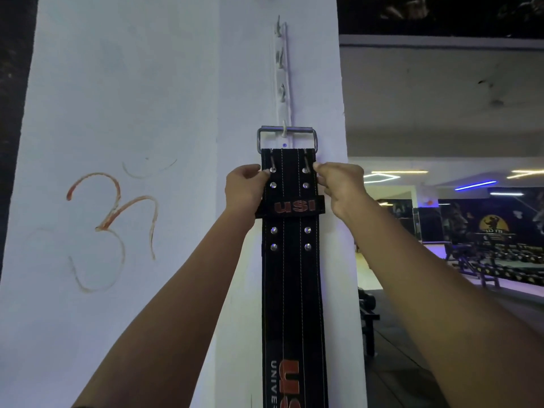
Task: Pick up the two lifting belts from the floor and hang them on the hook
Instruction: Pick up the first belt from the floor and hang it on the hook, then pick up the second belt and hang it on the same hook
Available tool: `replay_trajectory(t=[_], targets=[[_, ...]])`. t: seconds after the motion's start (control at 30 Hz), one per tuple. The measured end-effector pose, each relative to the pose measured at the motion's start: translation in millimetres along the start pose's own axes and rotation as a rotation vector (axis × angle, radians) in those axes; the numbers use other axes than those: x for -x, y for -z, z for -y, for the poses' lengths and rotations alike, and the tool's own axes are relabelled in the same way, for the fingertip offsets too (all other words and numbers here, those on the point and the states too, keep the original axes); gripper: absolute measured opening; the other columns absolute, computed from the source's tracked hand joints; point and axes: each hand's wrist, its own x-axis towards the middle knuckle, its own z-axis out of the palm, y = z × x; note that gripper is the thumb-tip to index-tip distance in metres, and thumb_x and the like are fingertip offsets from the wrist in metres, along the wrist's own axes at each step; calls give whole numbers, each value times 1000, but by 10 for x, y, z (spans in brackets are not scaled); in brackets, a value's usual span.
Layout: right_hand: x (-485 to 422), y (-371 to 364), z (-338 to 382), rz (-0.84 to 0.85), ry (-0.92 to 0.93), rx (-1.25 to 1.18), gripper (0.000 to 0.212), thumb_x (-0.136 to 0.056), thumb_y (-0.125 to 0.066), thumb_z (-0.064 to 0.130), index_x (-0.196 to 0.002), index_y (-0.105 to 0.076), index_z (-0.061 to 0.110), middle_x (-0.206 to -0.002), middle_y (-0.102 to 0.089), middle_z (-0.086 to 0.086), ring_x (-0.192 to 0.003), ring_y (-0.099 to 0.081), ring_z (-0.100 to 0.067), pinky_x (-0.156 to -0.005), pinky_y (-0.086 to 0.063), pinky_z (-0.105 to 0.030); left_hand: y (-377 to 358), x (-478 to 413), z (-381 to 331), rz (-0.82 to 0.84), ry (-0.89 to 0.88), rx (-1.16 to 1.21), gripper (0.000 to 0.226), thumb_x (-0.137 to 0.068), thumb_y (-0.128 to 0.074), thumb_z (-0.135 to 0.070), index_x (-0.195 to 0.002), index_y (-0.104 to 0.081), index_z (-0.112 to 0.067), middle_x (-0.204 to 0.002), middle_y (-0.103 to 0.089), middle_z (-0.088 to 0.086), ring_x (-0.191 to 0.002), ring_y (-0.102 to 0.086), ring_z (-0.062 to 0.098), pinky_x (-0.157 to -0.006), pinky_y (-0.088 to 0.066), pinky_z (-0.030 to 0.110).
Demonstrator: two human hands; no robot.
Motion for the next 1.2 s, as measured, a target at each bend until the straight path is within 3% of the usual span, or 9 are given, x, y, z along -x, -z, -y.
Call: replay_trajectory(t=[0.03,0.13,0.23,0.3,0.47,0.67,0.9,1.07,1.2], targets=[[94,43,-7,-2,-6,13,37,-83,-65,6,-107,-56,-20,-122,-58,-33,-116,-54,-45,-95,-49,-39,39,103,5,7,1,-9,37,-86,-64,-18,-120,-59,-6,-110,-61,5,-101,-59,21,-87,-46,30],[378,161,-43,-26,-48,57,21,-83,-63,4,-92,-60,-15,-120,-60,-33,-118,-55,-43,-99,-45,-38,158,402,39,29,5,7,35,-85,-64,-15,-119,-58,-10,-117,-62,8,-105,-61,22,-87,-45,26],[686,296,-83,-25,-94,69,26,-85,-61,3,-108,-61,-9,-117,-64,-25,-102,-65,-35,-100,-46,-38,269,744,39,43,39,15,32,-87,-62,-14,-118,-58,-11,-118,-61,6,-99,-61,17,-79,-43,19],[892,387,-133,5,-136,81,27,-86,-60,4,-112,-61,-2,-107,-65,-13,-99,-65,-28,-100,-47,-36,335,1004,39,67,95,42,32,-88,-62,-15,-119,-57,-11,-112,-61,3,-94,-59,13,-83,-46,23],[1397,602,-294,38,-260,112,28,-86,-61,5,-113,-61,3,-118,-65,-15,-107,-64,-30,-85,-49,-33,509,1620,148,100,292,38,35,-90,-59,-21,-123,-55,-10,-109,-59,3,-106,-59,23,-98,-48,37],[2032,793,-508,97,-350,149,34,-86,-61,7,-120,-59,2,-107,-63,-12,-93,-63,-25,-68,-49,-25,703,2301,221,103,412,8,35,-92,-55,-24,-124,-56,-10,-122,-60,8,-109,-60,25,-88,-47,33],[2869,1007,-914,210,-477,237,20,-84,-63,9,-104,-64,11,-112,-67,-14,-92,-63,-24,-69,-53,-27,1104,3208,290,29,556,-58,30,-92,-53,-27,-118,-56,-12,-115,-61,6,-104,-60,25,-88,-47,36],[3603,1026,-1383,330,-618,316,32,-85,-64,12,-116,-61,7,-107,-64,-9,-90,-61,-22,-86,-50,-35,1643,3929,519,-13,689,-167,29,-92,-53,-29,-115,-58,-12,-111,-63,7,-98,-61,26,-82,-48,35],[4241,909,-1932,402,-789,354,34,-84,-66,14,-117,-61,8,-103,-64,-8,-87,-62,-23,-77,-47,-30,2171,4435,876,-48,827,-246,18,-93,-50,-27,-104,-58,-15,-107,-63,6,-94,-61,24,-81,-48,35]])
